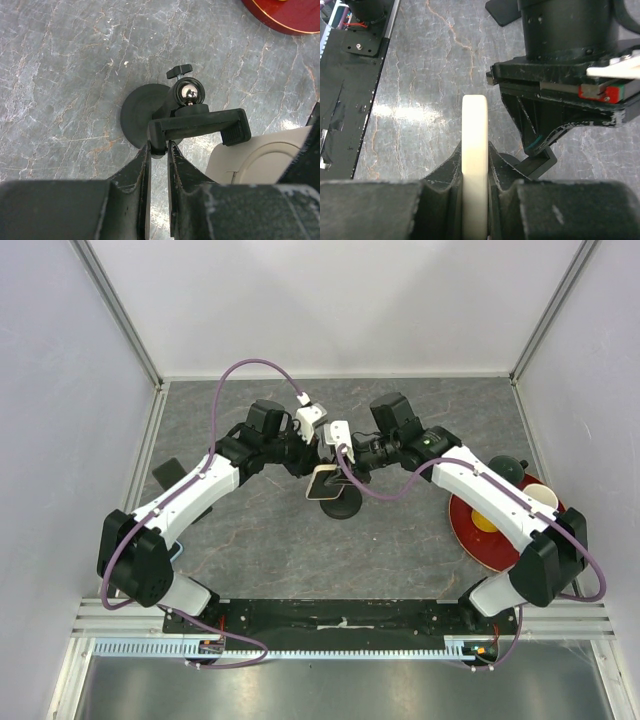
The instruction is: Place the phone on the phone stand
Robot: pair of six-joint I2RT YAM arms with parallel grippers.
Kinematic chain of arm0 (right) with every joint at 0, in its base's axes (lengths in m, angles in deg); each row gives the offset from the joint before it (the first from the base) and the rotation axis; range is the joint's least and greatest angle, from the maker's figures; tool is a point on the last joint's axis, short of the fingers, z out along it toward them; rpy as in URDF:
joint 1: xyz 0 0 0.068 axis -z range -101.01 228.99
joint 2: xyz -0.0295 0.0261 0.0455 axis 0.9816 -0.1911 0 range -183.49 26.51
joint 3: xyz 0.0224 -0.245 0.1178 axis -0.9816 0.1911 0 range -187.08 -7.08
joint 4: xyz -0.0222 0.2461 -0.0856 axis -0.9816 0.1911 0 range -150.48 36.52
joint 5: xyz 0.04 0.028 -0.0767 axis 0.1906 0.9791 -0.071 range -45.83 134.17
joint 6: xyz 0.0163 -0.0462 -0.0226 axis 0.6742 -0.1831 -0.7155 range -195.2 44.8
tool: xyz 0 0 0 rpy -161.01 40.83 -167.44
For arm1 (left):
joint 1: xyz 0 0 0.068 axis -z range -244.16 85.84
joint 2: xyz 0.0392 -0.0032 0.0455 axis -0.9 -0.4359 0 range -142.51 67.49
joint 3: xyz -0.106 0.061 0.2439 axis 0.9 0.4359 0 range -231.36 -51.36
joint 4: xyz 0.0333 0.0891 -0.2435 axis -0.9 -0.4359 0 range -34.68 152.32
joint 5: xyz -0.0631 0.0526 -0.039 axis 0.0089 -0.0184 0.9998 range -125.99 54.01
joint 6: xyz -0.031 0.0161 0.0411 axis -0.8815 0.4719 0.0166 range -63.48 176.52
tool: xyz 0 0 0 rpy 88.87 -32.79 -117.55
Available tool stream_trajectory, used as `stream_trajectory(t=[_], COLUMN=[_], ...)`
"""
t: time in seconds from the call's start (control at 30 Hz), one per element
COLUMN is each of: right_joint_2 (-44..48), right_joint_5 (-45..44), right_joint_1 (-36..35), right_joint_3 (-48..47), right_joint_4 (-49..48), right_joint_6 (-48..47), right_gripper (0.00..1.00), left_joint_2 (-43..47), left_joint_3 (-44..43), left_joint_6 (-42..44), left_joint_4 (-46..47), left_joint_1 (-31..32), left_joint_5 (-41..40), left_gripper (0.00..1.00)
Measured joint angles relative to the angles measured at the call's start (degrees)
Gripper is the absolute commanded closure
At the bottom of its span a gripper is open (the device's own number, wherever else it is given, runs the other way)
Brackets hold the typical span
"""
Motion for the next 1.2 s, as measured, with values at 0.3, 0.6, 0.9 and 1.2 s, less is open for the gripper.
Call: stream_trajectory(t=[0.3, 0.6, 0.9, 1.2], right_joint_2=[-0.59, -2.71, -6.56, -7.3], right_joint_5=[2.03, 4.79, 5.44, 4.83], right_joint_1=[-0.02, -0.11, -0.15, -0.11], right_joint_3=[1.25, 1.27, 1.25, 1.25], right_joint_4=[-0.85, -3.37, -6.64, -6.54], right_joint_6=[-0.17, -0.04, -0.37, 0.07], right_gripper=[1.0, 1.0, 1.0, 1.0], left_joint_2=[0.13, 0.22, 0.28, 1.6], left_joint_3=[0.02, 0.02, 0.04, 1.01], left_joint_6=[1.4, 2.23, 3.26, 3.8], left_joint_4=[-0.09, -0.52, -1.44, -0.7], left_joint_1=[-0.04, 0.0, 0.0, 0.02], left_joint_5=[2.12, 4.59, 7.06, 4.87], left_gripper=[0.98, 0.98, 0.98, 0.98])
